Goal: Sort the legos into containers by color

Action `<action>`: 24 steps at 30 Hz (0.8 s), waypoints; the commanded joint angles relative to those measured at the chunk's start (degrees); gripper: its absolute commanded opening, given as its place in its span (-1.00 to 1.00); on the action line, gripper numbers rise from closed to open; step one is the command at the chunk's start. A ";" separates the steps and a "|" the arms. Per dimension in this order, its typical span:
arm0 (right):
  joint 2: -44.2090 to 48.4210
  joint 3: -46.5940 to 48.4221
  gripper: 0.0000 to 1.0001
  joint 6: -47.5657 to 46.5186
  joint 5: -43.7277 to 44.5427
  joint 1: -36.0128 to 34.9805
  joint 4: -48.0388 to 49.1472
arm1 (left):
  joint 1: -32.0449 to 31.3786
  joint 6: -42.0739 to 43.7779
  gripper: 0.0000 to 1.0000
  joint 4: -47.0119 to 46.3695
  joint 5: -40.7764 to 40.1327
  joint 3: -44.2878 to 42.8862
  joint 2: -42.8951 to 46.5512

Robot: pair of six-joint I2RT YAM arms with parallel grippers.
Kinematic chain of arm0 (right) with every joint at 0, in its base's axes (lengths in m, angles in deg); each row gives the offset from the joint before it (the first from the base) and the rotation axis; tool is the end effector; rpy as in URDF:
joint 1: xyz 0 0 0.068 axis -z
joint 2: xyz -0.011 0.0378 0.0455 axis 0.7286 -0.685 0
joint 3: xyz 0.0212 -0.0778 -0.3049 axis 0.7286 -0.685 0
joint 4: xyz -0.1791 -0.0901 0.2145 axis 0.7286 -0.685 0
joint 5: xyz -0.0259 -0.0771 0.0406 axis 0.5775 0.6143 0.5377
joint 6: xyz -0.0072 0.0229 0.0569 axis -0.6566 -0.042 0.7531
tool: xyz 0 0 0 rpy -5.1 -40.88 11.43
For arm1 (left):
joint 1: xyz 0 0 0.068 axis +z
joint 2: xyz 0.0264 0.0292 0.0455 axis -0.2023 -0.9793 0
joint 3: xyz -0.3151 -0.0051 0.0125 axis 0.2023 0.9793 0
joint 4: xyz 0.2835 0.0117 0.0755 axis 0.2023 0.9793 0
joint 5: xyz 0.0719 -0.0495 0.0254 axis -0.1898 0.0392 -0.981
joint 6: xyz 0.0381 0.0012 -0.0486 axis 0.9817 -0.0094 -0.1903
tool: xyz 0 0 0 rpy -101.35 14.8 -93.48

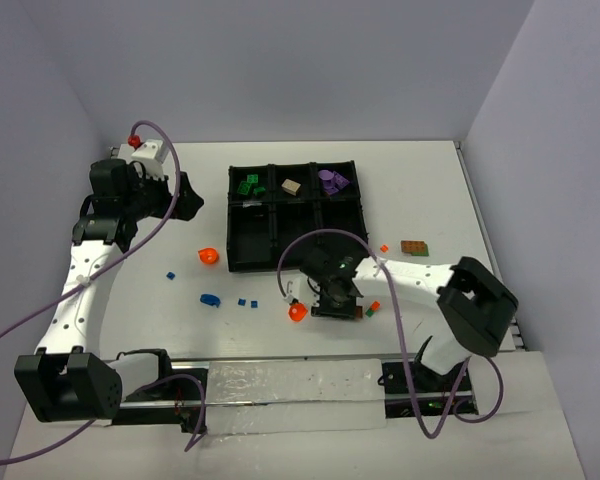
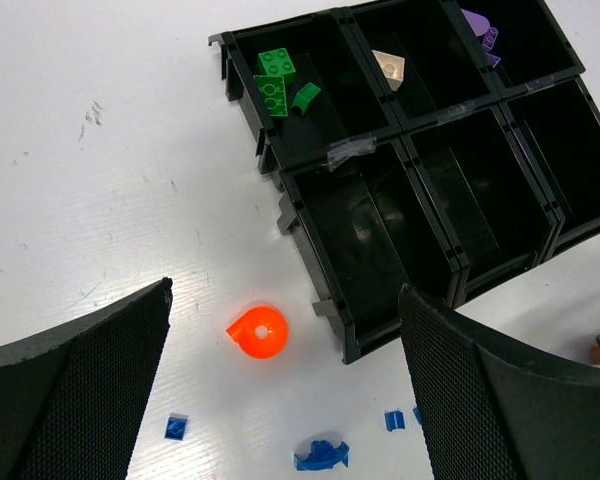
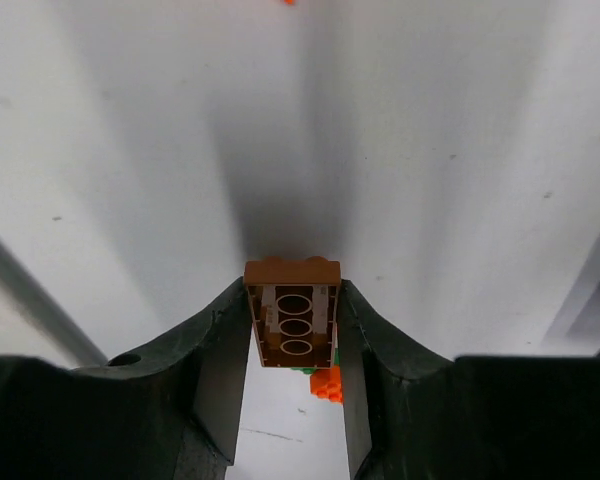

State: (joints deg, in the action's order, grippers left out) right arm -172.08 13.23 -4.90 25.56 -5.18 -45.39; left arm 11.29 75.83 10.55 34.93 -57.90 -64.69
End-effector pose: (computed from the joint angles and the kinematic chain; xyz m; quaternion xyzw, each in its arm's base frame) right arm 0.1781 0.2290 0.1699 -0.6817 0.7280 0.0211 0.0699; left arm 0.2844 -0.0208 0.3836 0.1001 0.8414 -0.1858 0.4975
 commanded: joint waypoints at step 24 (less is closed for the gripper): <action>-5.34 28.21 -0.55 22.45 -6.07 26.02 12.34 | -0.06 -2.28 0.99 -3.49 -0.35 -2.55 -1.18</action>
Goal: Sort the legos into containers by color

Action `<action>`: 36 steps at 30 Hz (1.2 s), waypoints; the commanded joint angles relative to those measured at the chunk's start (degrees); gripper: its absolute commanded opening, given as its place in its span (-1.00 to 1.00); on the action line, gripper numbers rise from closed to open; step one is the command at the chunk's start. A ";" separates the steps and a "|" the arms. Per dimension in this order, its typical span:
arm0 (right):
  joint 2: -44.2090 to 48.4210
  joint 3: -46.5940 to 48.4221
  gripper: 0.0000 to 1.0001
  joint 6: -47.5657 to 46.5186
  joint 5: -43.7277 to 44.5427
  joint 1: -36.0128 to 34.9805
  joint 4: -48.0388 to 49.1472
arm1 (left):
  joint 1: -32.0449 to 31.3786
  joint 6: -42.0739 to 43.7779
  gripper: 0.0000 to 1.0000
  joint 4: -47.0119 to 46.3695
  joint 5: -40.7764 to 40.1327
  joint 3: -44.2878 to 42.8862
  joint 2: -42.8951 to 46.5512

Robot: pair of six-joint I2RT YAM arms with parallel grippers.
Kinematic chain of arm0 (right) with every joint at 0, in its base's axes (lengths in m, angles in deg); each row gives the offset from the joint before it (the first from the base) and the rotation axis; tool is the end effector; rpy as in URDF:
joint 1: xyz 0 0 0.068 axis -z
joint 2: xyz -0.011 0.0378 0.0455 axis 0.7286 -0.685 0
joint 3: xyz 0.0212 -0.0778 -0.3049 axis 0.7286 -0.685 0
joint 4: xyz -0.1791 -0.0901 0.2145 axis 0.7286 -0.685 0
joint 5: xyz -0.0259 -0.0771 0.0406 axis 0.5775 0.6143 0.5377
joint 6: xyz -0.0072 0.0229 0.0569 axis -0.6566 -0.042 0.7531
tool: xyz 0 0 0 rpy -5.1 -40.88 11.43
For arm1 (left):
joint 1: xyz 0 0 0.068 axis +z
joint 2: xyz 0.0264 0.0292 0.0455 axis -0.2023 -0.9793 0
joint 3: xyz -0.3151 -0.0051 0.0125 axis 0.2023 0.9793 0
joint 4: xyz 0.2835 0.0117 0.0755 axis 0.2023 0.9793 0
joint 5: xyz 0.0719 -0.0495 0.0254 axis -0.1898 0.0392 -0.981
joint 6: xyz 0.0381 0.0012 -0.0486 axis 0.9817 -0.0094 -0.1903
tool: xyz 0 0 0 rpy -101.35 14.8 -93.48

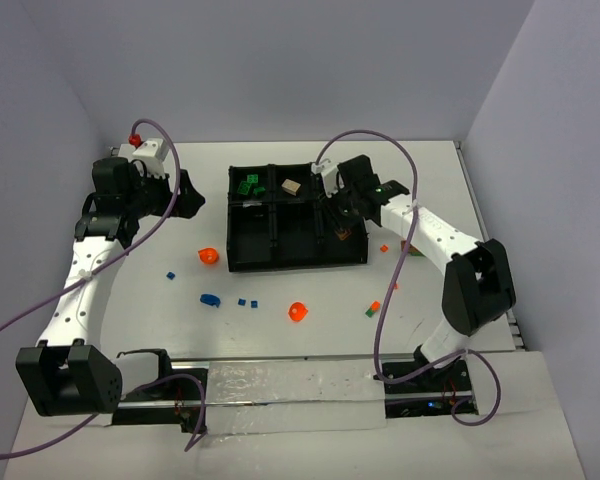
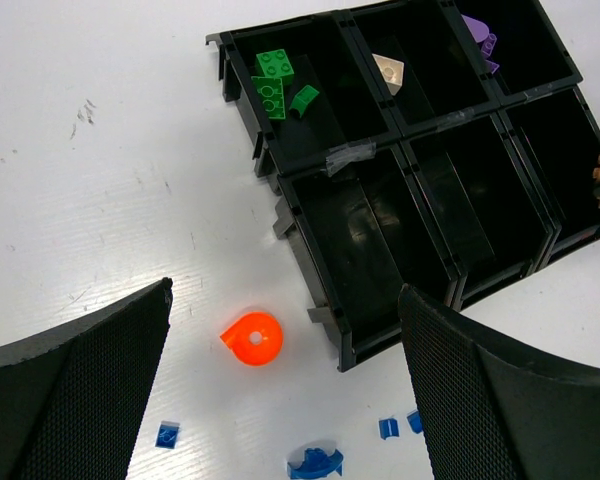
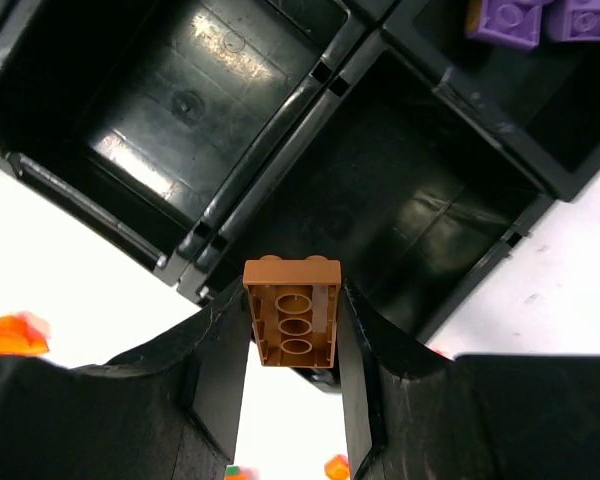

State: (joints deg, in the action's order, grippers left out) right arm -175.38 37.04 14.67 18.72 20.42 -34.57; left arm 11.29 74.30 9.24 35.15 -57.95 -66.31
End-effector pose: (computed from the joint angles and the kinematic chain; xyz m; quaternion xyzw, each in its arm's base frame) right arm 0.3532 0.1821 0.2932 -0.3507 0.8709 0.0997 0.3296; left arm 0.2932 -0.0210 0.3787 0.0894 0.8435 -0.1942 0.4928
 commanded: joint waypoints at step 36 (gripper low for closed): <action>-2.98 6.06 0.70 -53.10 1.50 22.57 -33.29 | -0.50 1.27 0.99 -5.34 4.16 -1.72 0.01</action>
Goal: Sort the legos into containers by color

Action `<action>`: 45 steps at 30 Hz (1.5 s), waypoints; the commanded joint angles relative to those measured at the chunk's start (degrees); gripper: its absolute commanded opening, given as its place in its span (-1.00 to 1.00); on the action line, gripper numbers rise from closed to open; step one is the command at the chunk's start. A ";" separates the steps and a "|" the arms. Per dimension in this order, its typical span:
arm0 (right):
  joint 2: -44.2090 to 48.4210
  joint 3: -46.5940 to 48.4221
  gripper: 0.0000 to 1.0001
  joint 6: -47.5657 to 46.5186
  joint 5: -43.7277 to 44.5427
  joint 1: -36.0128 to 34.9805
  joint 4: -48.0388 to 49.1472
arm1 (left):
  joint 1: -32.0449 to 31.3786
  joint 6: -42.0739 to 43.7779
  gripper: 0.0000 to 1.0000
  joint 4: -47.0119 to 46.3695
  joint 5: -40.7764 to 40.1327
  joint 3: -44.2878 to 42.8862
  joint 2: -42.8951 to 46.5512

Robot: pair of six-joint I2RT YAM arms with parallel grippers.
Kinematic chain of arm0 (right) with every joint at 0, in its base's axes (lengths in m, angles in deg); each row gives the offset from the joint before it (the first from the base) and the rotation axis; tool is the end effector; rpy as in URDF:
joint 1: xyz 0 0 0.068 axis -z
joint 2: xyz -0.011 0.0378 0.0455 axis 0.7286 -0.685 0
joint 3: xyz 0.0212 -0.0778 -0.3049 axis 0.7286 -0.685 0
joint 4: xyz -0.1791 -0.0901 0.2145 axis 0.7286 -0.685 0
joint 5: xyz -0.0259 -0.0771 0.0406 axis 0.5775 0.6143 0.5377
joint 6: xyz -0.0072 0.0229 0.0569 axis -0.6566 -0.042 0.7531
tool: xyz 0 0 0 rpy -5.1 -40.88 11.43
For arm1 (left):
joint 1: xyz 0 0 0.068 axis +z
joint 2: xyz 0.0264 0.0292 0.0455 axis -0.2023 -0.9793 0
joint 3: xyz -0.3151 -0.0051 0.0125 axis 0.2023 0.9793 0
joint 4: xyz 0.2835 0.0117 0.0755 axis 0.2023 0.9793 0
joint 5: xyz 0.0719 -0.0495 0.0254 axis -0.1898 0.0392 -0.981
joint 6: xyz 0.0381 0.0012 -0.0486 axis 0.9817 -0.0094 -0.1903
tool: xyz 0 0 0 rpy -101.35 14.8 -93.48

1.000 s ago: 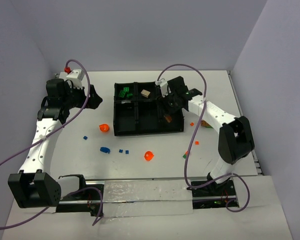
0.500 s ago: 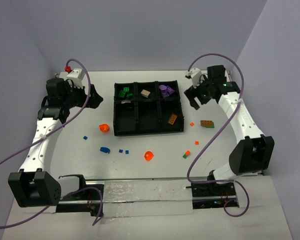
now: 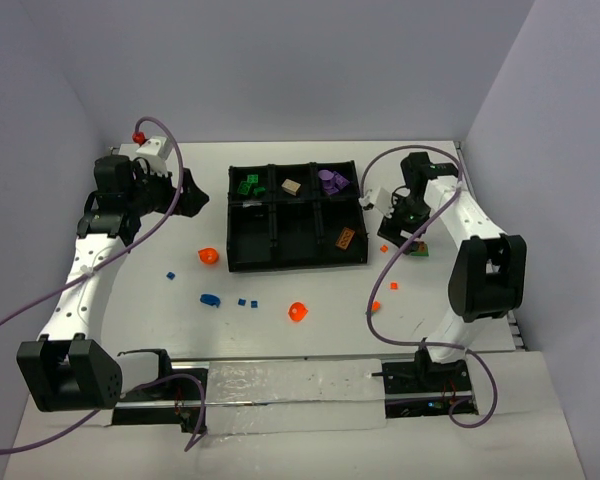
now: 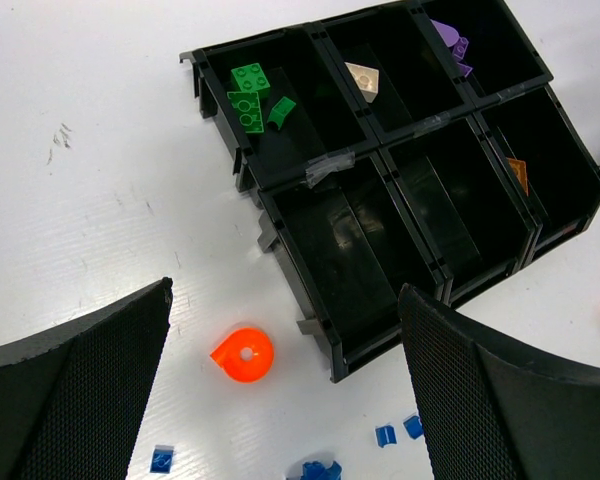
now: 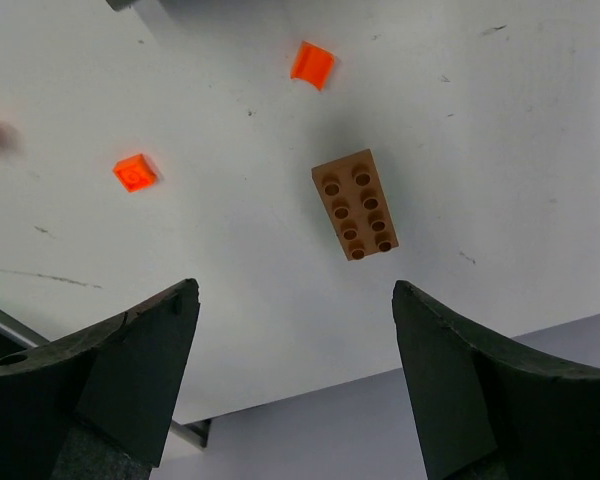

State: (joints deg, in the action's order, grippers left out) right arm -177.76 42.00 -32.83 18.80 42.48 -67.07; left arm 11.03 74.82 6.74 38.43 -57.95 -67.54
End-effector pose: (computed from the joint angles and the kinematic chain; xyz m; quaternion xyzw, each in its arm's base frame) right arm 0.3535 0.0329 0.2791 -0.5494 0.8284 0.0194 0.1071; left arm 0.3001 -0.0248 0.3778 0.1117 0.8320 -0.2159 0.4986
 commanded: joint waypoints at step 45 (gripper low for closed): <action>-9.07 -6.81 -0.32 -17.09 -2.24 8.60 16.39 | -0.23 3.51 0.98 0.32 -0.61 -3.45 0.74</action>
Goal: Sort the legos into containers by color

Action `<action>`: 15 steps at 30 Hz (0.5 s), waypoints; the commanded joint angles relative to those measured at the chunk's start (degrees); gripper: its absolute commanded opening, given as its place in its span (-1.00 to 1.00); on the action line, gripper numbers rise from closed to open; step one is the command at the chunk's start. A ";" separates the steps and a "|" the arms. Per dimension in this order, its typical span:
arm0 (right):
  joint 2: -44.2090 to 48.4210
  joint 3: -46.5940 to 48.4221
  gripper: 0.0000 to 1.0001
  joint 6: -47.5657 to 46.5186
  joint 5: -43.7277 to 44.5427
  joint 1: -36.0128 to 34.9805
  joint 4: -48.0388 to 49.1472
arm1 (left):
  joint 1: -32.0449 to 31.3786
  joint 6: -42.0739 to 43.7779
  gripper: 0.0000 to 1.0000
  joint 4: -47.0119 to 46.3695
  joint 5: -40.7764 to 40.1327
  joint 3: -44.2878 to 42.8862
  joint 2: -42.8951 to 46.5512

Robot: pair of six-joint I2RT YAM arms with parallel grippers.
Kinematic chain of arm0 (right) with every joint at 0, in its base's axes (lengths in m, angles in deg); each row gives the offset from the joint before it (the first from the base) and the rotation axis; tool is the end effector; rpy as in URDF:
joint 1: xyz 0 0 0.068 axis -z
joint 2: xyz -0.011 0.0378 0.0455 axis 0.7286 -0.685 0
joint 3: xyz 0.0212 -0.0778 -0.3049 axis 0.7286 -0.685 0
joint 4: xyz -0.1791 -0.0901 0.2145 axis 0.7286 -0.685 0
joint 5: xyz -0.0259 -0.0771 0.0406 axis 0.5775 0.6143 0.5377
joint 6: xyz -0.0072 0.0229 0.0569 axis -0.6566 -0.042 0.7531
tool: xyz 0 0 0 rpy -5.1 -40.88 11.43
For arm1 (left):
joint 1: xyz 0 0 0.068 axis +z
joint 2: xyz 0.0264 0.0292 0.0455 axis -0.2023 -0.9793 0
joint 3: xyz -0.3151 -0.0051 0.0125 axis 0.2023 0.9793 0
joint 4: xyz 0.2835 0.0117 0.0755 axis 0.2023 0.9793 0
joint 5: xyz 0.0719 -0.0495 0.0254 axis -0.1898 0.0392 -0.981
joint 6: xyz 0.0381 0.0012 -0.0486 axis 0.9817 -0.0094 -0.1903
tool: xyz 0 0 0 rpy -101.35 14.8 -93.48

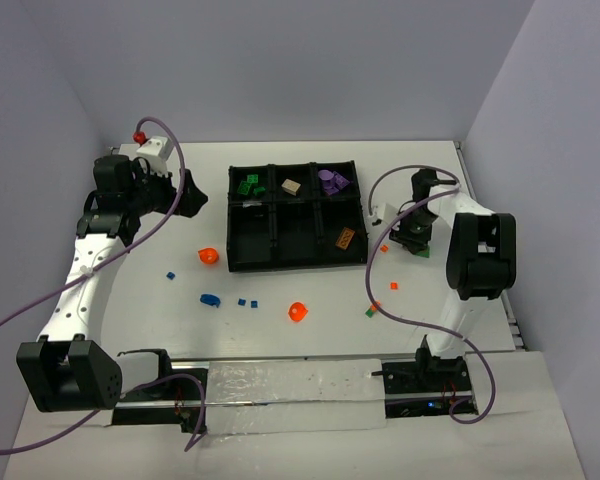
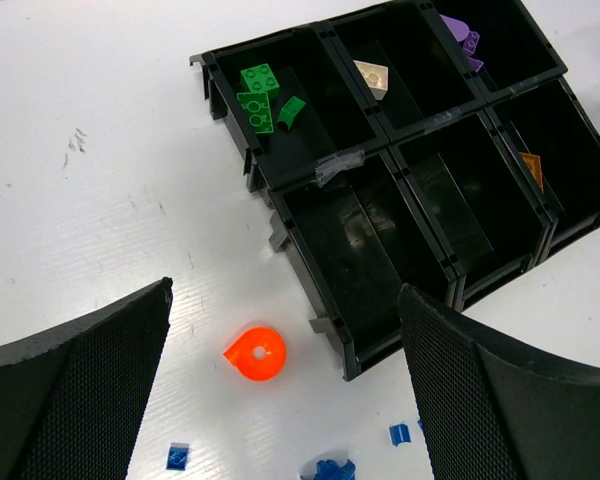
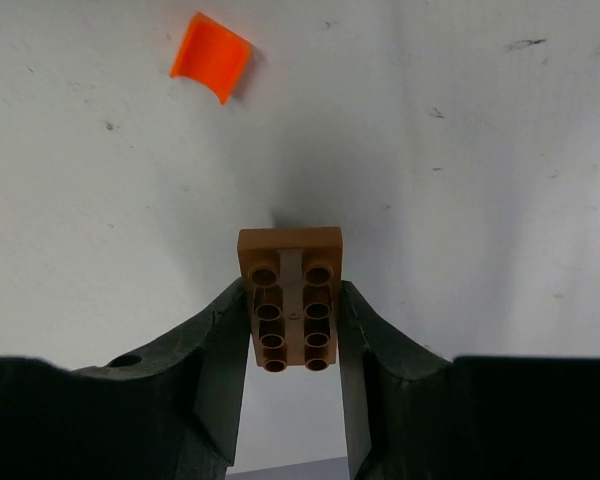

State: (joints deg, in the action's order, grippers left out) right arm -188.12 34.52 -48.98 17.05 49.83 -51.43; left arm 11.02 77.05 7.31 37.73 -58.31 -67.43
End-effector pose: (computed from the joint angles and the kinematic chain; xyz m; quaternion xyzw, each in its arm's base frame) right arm 0.3844 -0.0128 0.1821 -0.6112 0.7843 0.0213 0.1043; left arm 0.2994 -0.0243 0.3796 0.1247 0.8314 -0.2012 0.5027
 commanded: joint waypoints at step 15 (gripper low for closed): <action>7.65 34.80 -1.00 43.21 -43.18 1.35 -15.69 | -2.94 -6.15 0.79 -8.15 12.55 -2.03 1.94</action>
State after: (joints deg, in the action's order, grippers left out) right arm -185.30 62.50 -30.37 -5.74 51.17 -66.32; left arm 10.53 75.12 5.59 42.55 -58.58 -67.43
